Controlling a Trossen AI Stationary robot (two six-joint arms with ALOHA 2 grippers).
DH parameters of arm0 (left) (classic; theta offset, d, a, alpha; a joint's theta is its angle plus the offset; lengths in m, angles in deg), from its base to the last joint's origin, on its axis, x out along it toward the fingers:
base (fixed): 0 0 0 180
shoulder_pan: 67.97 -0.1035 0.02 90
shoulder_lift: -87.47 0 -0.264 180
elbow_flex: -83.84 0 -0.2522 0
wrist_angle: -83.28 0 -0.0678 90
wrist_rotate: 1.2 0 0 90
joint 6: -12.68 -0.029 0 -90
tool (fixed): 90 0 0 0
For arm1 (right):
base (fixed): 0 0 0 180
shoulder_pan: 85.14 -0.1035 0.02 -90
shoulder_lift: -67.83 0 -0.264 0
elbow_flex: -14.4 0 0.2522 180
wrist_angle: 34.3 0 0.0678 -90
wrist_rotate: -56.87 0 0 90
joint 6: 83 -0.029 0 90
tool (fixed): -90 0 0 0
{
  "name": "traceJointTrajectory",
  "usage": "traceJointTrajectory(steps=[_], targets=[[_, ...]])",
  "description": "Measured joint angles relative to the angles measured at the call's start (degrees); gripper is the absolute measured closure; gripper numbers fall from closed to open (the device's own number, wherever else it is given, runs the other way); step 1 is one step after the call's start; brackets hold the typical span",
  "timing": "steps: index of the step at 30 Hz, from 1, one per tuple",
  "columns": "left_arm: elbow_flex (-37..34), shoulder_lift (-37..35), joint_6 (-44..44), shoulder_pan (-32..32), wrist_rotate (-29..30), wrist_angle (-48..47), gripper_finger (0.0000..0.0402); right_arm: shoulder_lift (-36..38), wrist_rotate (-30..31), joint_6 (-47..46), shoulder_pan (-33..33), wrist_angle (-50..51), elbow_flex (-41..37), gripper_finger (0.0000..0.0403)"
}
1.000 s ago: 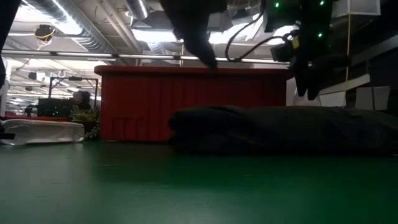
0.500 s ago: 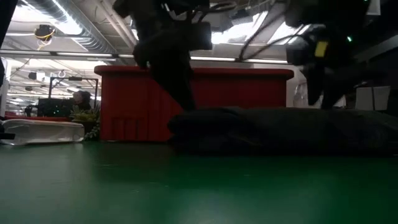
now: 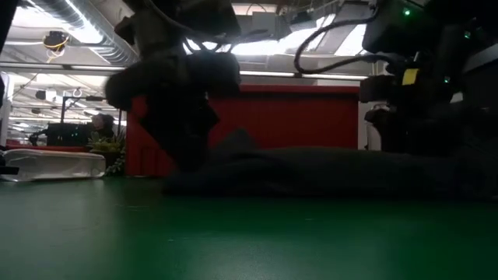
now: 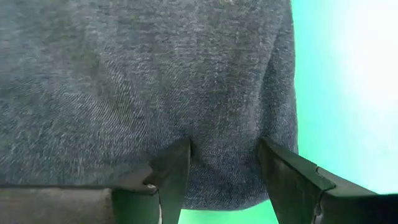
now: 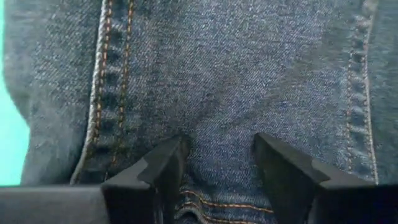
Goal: Fold laundry
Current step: Fold the dark blue jeans
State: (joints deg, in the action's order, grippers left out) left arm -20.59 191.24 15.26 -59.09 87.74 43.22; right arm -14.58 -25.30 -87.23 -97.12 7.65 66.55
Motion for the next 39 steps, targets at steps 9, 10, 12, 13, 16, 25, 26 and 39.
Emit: traceJointTrajectory(steps=[9,10,12,13,16,25,26,39], targets=[[2.00,-0.04,2.97,5.08,-4.54,-9.60,0.0214,-0.30,-8.93,1.67,-4.00,0.14,6.26,0.0203],[2.76,0.03,3.05,5.52,-4.67,-11.39,0.0214,-0.30,-8.92,1.71,-4.42,1.07,7.60,0.0203],[4.92,0.13,3.01,6.12,-4.65,-15.60,0.0214,-0.30,-8.70,1.80,-5.02,3.32,10.56,0.0203],[6.26,0.13,2.96,6.33,-4.51,-17.67,0.0214,-0.30,-8.42,1.82,-5.20,4.63,12.10,0.0203],[10.32,0.13,2.92,6.27,-4.26,-22.68,0.0214,-0.30,-6.38,1.90,-5.90,10.05,16.86,0.0203],[20.36,0.11,-5.34,5.00,2.84,-28.13,0.0214,-0.24,5.39,1.68,-8.91,29.69,29.19,0.0203],[20.66,0.11,-6.80,4.87,4.68,-27.89,0.0214,-0.22,6.27,1.63,-9.20,31.02,29.93,0.0203],[20.82,0.11,-10.79,2.12,13.12,-22.38,0.0214,-0.19,9.68,1.53,-9.75,36.09,30.74,0.0203]])
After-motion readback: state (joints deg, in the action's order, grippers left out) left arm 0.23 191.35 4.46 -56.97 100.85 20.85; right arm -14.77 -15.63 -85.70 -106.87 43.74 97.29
